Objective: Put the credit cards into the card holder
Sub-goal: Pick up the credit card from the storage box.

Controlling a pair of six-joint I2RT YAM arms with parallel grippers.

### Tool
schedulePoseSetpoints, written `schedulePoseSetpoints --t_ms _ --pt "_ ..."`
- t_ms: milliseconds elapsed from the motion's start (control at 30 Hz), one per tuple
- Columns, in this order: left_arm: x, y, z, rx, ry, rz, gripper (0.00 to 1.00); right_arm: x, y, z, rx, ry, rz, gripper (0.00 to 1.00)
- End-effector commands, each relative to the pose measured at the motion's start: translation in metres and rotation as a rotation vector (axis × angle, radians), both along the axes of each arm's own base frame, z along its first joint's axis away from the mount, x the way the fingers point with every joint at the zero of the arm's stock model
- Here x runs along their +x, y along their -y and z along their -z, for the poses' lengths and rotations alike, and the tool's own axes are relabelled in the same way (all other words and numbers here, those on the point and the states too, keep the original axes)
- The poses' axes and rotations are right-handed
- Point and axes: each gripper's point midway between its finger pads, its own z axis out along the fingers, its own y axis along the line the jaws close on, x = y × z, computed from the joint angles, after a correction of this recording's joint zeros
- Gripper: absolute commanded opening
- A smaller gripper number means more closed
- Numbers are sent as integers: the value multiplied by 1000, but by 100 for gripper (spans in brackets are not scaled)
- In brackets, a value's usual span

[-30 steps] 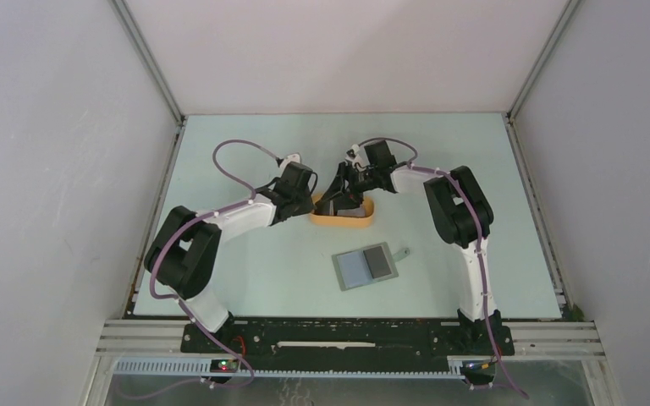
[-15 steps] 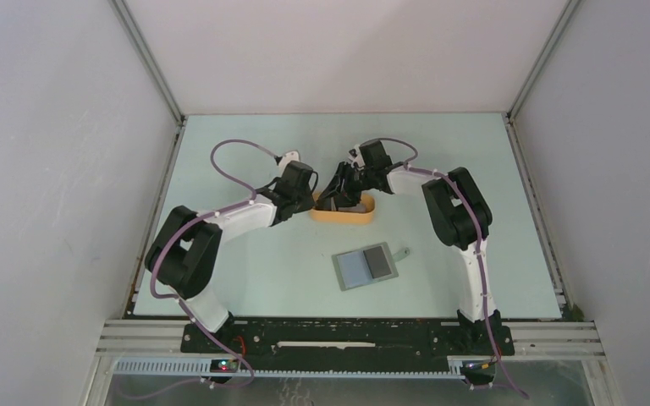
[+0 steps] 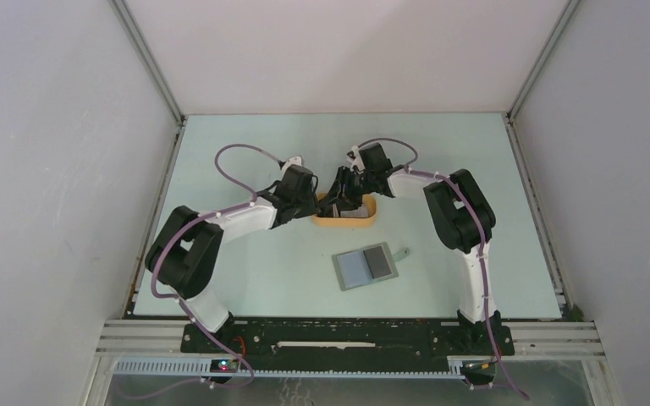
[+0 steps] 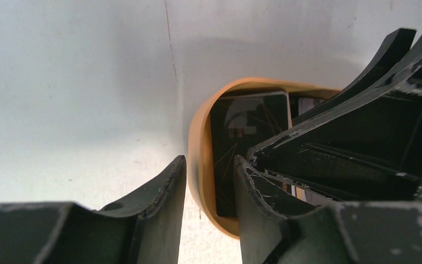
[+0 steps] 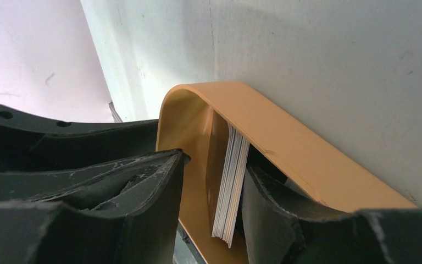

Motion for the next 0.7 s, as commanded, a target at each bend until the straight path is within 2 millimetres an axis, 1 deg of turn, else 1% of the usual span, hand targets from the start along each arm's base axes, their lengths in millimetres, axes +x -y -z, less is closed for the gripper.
schedulePoseSetpoints --t_ms 0,133,267,333,433,533,667 --pt "-5 1 -14 -55 32 5 42 -10 7 5 8 -23 -4 51" --pt "-9 -6 -16 -58 38 -4 41 -14 7 -6 56 -12 -14 52" --pt "-10 -9 -22 -71 57 -7 41 -16 9 -11 62 -16 -9 52" --pt "-10 -10 -27 -77 71 -6 41 -12 8 -19 91 18 -9 51" --pt "-11 -12 -32 -80 86 -7 41 -12 10 -26 110 32 -10 50" --pt "-12 -14 -37 -85 99 -7 41 -13 12 -29 106 43 -6 50" --pt "-14 -16 -40 -91 110 -9 41 -12 15 -26 91 40 -1 49"
